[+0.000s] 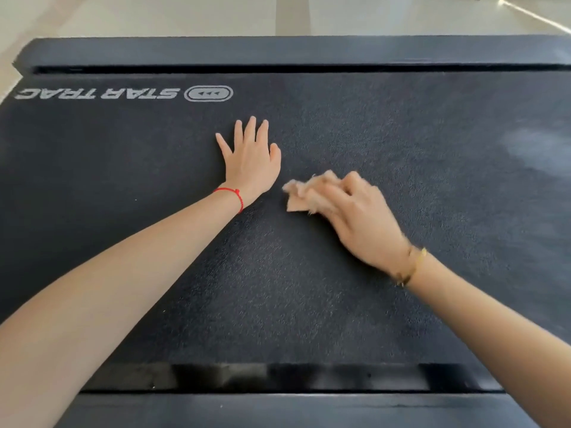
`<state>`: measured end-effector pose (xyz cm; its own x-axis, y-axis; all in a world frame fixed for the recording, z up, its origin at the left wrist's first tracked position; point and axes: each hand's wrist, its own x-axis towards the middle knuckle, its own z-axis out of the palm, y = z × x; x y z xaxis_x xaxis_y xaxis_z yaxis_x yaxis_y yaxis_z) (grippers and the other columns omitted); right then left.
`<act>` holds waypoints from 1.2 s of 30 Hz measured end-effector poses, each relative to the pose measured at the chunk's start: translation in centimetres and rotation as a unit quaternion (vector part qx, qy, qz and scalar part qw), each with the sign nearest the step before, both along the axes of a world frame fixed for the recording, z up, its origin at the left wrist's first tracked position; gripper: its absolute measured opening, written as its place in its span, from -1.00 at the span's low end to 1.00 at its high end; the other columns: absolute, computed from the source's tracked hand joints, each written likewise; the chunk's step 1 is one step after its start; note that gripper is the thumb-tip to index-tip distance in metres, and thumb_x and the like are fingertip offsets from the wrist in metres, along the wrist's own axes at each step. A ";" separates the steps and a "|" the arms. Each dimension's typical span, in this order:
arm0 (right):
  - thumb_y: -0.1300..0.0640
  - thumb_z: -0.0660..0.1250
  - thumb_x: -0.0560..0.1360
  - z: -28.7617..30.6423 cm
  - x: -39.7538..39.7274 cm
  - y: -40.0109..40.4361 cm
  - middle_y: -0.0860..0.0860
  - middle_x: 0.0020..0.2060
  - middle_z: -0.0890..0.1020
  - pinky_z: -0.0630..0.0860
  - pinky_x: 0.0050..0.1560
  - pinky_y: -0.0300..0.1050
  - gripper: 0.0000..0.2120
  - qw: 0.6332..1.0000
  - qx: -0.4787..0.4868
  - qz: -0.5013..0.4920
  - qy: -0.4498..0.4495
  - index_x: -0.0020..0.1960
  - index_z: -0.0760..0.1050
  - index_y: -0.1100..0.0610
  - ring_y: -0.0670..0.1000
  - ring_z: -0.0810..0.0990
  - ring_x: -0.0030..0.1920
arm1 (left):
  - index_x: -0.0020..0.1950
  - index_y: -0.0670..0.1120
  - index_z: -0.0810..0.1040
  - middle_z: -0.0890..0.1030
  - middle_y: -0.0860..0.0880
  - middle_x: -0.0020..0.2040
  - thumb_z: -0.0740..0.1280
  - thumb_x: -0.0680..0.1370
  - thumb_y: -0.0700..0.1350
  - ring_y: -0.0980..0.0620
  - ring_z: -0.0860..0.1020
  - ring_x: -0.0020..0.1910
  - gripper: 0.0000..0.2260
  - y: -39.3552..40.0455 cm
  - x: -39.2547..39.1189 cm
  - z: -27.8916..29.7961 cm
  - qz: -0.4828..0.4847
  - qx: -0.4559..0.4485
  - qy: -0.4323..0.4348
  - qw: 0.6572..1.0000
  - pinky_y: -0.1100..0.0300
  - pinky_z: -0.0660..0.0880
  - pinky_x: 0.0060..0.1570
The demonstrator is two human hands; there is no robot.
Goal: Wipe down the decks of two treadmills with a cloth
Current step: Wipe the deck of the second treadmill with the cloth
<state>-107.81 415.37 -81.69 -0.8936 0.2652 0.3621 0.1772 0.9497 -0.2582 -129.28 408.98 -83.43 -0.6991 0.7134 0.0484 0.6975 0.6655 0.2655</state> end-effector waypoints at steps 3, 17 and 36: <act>0.11 0.25 0.59 -0.6 0.5 0.6 0.08 -0.10 0.40 0.45 -0.14 0.07 -0.64 0.998 -0.032 0.030 -0.038 0.38 0.44 0.04 0.13 0.45 -0.20 | 0.61 -0.06 0.09 0.06 -0.07 0.62 0.01 0.68 -0.01 -0.11 -0.05 0.60 -0.51 1.1 -0.1 -0.1 0.003 0.003 0.004 1.000 -0.34 -0.16 0.48; 0.12 0.17 0.57 -1.2 -14.6 10.8 0.19 0.08 0.50 0.41 -0.04 0.06 -0.69 0.996 0.053 -0.067 -0.039 0.29 0.44 0.13 0.22 0.50 0.02 | 0.60 -0.07 0.11 0.06 -0.05 0.62 0.01 0.67 0.03 -0.07 -0.03 0.60 -0.50 1.7 0.4 -0.8 0.014 0.000 0.059 0.998 -0.24 -0.08 0.52; 0.04 0.20 0.62 -0.9 -18.5 17.0 0.26 0.10 0.46 0.45 0.07 0.11 -0.67 0.998 -0.005 0.018 -0.062 0.34 0.41 0.11 0.29 0.50 0.03 | 0.60 -0.07 0.13 0.13 -0.07 0.60 0.04 0.66 0.03 -0.08 0.02 0.59 -0.50 2.2 0.3 -0.9 0.023 0.004 0.066 0.998 -0.23 -0.05 0.52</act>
<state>-126.35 432.37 -82.64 -0.9403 0.2351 0.2461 0.1739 0.9535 -0.2463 -129.02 411.19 -84.31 -0.7178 0.6805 0.1472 0.6960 0.6953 0.1793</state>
